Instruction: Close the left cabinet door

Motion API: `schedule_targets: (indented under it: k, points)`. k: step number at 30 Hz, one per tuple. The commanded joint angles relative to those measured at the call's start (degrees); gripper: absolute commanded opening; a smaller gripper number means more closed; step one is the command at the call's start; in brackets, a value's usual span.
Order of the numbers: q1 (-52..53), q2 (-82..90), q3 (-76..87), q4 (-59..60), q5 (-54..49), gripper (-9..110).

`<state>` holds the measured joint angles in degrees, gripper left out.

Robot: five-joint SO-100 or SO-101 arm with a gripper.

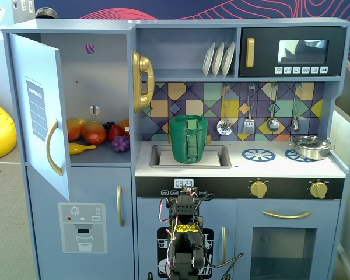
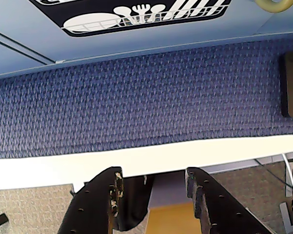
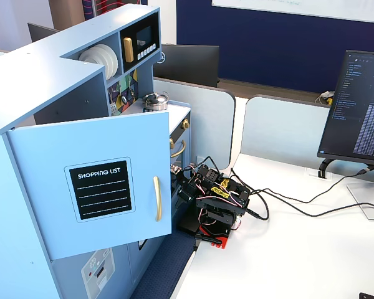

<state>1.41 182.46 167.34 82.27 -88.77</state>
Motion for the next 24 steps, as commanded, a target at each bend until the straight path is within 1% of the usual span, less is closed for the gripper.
schedule_targets:
  k: [1,11,13,15,18,21,23,24]
  points:
    - [2.6,-0.2,4.5,5.5,1.1,0]
    - [2.6,-0.2,4.5,5.5,1.1,0]
    - [1.5,-0.3,4.5,5.5,0.4,0]
    - [-2.2,-0.4,4.4,5.3,-0.9,0]
    - [-15.1,-0.5,1.1,3.3,1.9,0]
    - [-34.5,0.0,-6.8,-1.2,6.5,0]
    - [-48.4,0.7,-11.3,-5.9,5.7,0]
    - [-54.1,0.8,-13.2,-8.6,3.4,0]
